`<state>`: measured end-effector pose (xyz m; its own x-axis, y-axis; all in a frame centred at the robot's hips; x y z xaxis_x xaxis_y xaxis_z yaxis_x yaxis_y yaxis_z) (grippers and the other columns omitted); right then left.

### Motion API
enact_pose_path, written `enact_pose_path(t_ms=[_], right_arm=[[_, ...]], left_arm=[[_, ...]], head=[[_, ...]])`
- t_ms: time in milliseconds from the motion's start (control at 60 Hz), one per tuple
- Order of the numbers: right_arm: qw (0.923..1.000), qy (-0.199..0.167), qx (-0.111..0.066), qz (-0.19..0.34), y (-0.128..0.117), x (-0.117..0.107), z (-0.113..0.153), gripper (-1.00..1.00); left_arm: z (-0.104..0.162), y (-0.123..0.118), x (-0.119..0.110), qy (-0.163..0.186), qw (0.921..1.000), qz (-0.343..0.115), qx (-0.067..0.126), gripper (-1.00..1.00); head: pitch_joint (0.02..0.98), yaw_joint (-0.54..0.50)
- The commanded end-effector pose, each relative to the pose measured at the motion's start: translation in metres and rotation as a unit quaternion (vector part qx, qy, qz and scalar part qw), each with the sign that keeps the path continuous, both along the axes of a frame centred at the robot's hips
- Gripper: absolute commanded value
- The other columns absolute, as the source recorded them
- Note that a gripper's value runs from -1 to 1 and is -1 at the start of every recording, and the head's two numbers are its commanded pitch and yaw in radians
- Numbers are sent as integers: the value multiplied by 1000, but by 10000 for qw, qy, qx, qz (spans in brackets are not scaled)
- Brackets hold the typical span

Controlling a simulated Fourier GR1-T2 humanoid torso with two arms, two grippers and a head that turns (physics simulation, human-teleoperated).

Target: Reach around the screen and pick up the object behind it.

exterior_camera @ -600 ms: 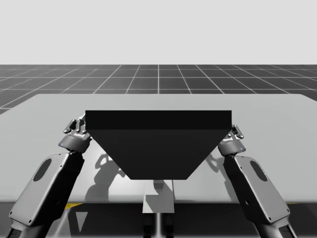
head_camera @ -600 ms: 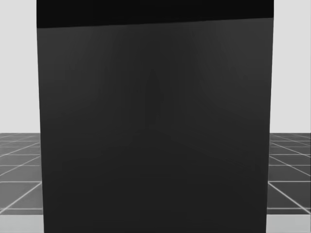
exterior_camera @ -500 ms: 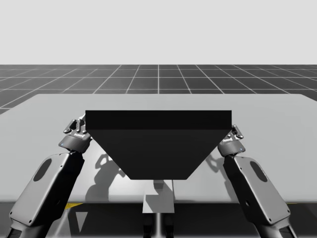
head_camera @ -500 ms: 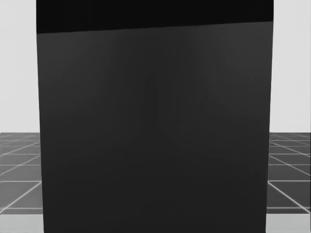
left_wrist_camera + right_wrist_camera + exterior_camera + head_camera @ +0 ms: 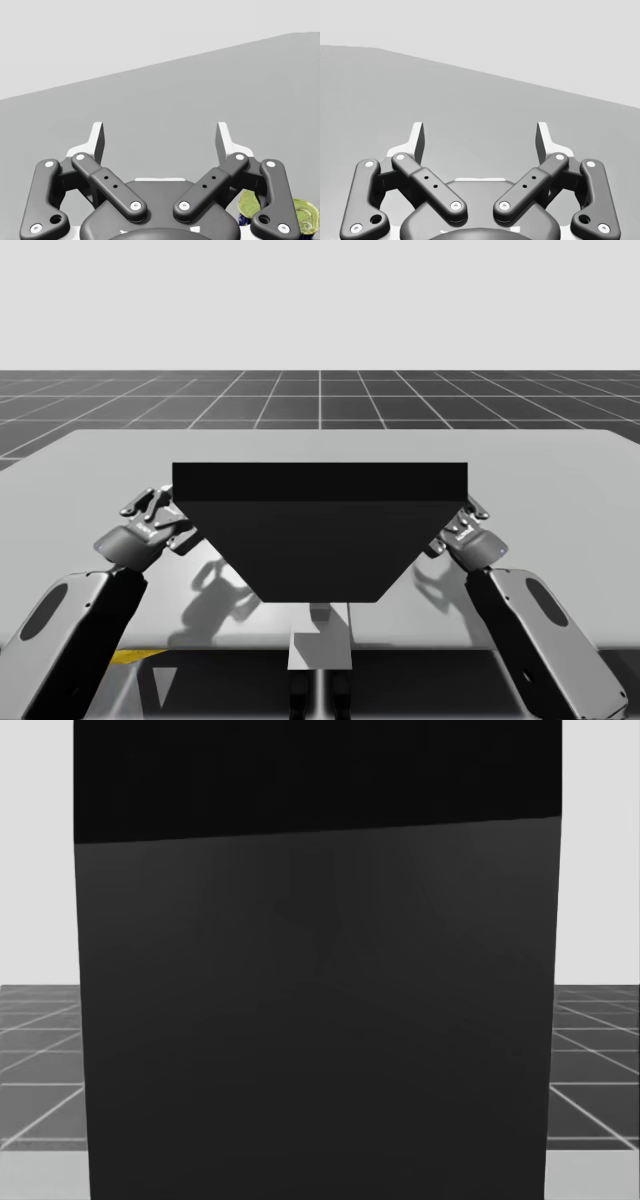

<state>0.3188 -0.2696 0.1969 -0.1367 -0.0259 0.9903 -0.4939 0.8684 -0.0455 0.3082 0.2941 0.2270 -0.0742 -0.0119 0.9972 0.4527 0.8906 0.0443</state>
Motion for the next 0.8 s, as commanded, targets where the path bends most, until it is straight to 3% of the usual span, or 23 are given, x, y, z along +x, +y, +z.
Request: enact_pose_path(t_ms=[17, 133, 183, 367, 533, 800], right_arm=[[9984, -79, -87, 558, -5, -19, 3, -1000], [9957, -146, -278, 875, -20, -33, 0, -1000], [9940, -142, -270, 1050, -26, -40, -1, -1000], [9827, -290, -470, 1765, -51, -67, -5, -1000], [9743, -443, -482, 2155, -63, -77, -9, -1000], [9673, -476, -484, 2443, -58, -75, -15, -1000]], left_arm=[[1, 8, -29, 145, 9979, -603, 202, -1000], [5, 20, -45, 186, 9938, -1021, 390, -1000], [6, 25, -49, 217, 9923, -1155, 391, -1000], [2, 37, -59, 395, 9818, -1743, 644, -1000], [-12, 33, -51, 647, 9741, -1980, 881, -1000], [-26, 11, -25, 849, 9663, -2227, 978, -1000]], head=[[93, -6], [95, -5], [96, -5], [102, -6], [105, -6], [113, 9]])
